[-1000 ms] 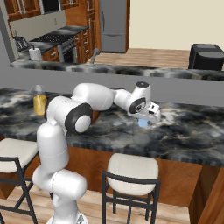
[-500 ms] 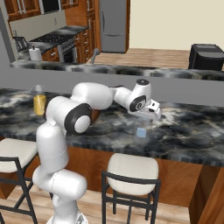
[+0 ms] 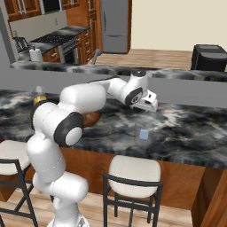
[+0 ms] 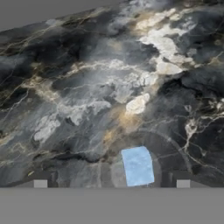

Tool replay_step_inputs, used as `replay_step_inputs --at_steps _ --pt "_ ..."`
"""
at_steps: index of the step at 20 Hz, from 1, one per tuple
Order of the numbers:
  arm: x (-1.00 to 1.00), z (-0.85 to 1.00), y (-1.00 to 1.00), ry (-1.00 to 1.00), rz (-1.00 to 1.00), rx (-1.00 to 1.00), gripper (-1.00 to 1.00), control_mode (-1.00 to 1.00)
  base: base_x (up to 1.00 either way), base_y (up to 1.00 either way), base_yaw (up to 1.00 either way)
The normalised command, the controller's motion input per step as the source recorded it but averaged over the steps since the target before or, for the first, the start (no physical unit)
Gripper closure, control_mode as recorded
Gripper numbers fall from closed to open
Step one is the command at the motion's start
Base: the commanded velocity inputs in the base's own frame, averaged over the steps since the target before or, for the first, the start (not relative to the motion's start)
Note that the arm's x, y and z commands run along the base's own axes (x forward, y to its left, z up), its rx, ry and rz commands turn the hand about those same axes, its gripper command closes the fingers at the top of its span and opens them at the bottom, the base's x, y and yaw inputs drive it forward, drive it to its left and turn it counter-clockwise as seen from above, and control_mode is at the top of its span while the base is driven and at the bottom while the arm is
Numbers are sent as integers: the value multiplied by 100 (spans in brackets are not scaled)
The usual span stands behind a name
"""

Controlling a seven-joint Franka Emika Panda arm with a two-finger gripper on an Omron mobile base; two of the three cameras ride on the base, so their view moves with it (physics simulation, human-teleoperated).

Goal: There are two ice cubes in the ice bowl. Place both ice cubes in the glass cup.

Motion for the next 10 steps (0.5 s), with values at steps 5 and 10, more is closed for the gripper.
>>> replay_step_inputs --at_steps 5,10 --pt "-13 0 100 -1 0 4 -100 -100 0 0 0" --pt "0 0 100 1 0 6 -100 -100 0 0 0"
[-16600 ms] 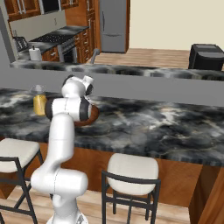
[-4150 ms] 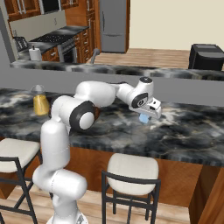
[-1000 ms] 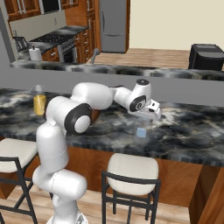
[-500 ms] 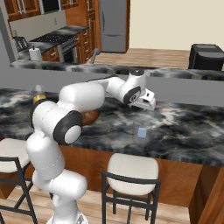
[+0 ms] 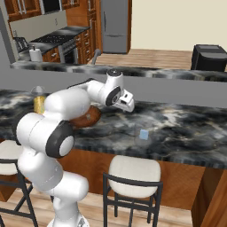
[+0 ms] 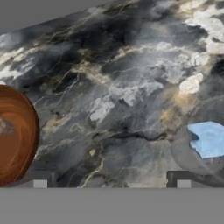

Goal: There are two ice cubes in the ice bowl. Place both ice cubes in the glass cup.

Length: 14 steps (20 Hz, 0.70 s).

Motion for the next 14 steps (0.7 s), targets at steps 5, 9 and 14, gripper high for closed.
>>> replay_step_inputs --at_steps 5,9,14 --pt "8 2 100 7 0 14 -100 -100 0 0 0" --pt "28 12 100 14 0 12 -100 -100 0 0 0" --pt "22 0 99 23 0 6 -100 -100 0 0 0"
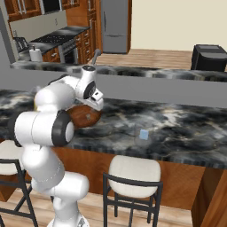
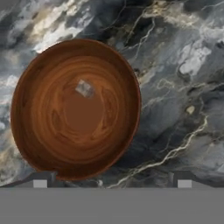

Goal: There are two ice cubes in the ice bowl. Place both ice cubes in the glass cup.

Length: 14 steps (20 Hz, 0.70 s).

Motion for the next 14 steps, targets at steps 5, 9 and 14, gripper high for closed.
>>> replay_step_inputs --at_steps 5,9,14 --pt "7 0 53 10 0 -6 -100 -100 0 0 0" --pt "1 -18 6 3 9 -12 -100 -100 0 0 0" --pt "9 -60 2 6 27 -11 -100 -100 0 0 0"
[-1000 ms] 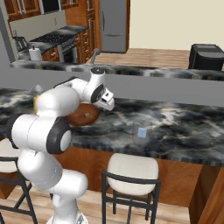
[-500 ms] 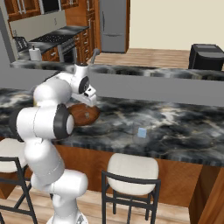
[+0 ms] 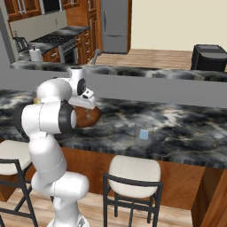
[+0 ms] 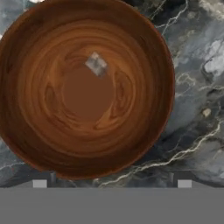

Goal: There are two ice cubes in the ice bowl. Place both ice cubes in the glass cup.

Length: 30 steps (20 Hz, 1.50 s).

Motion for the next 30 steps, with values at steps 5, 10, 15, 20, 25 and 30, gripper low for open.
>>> replay_step_inputs --at_steps 5,10,15,20,25,30 --pt "11 -43 0 1 43 -5 -100 -100 0 0 0" --pt "30 -8 0 0 25 0 -100 -100 0 0 0" --pt "40 0 0 0 5 0 -100 -100 0 0 0" --pt "53 -3 9 0 0 -2 -100 -100 0 0 0" --pt "36 -13 21 0 0 -5 -100 -100 0 0 0" --pt "16 -29 21 2 0 -7 -100 -100 0 0 0"
